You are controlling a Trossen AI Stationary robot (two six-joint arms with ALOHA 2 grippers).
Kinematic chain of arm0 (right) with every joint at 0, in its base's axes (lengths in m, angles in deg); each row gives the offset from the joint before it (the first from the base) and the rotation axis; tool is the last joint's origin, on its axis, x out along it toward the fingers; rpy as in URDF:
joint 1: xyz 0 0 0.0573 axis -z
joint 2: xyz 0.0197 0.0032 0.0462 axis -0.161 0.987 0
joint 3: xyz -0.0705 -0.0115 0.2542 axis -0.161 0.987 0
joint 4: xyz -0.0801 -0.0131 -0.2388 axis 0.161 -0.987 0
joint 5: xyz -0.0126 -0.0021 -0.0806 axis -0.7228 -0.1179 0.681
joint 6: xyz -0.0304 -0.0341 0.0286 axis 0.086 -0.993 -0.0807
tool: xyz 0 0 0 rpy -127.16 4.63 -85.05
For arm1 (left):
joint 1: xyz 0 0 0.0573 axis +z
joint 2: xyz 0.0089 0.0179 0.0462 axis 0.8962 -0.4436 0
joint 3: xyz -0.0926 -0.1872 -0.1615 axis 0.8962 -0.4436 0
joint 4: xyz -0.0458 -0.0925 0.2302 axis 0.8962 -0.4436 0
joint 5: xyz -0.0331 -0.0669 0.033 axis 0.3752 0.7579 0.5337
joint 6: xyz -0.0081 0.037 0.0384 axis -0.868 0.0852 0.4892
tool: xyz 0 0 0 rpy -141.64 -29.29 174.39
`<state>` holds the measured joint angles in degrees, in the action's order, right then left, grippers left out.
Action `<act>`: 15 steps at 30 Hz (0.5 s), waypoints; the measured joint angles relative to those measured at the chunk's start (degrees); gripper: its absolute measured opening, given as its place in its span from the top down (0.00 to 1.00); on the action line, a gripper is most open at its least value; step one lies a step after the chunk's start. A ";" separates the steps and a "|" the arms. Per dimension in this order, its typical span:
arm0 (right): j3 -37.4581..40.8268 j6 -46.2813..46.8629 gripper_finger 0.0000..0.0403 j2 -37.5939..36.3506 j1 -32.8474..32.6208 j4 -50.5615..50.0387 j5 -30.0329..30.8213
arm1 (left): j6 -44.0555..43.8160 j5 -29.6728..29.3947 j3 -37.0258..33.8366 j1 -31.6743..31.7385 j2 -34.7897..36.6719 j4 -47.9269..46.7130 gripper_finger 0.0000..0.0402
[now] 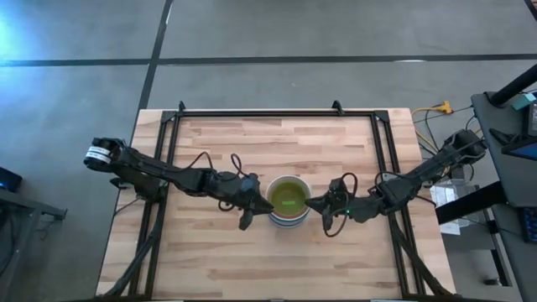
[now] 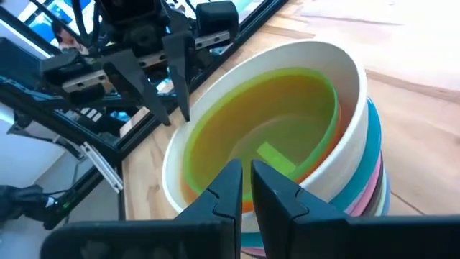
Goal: Nest bowls inside each other
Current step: Stack the green bowl on top of the red bowl, then return to Home Position
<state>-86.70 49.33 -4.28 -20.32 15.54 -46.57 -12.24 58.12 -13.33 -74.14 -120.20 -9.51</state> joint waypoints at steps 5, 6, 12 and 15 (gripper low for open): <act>-1.10 -3.06 0.94 -0.46 0.00 0.57 0.29 | -0.26 0.24 -0.11 0.02 1.08 -0.20 0.86; -1.35 -4.13 0.94 -0.75 0.00 1.16 0.37 | -0.23 0.22 -0.06 0.04 1.80 -0.17 0.86; -1.58 -13.63 0.94 -2.79 0.00 11.89 0.44 | 0.14 -2.53 -0.08 -0.17 9.45 -1.97 0.86; -0.93 -19.02 0.94 -4.31 0.27 21.45 -1.12 | 1.93 -5.99 -0.20 -0.47 14.62 -3.05 0.86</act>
<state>-87.63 30.32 -8.59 -20.05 37.00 -47.70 -10.31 52.12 -13.53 -74.61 -105.58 -12.56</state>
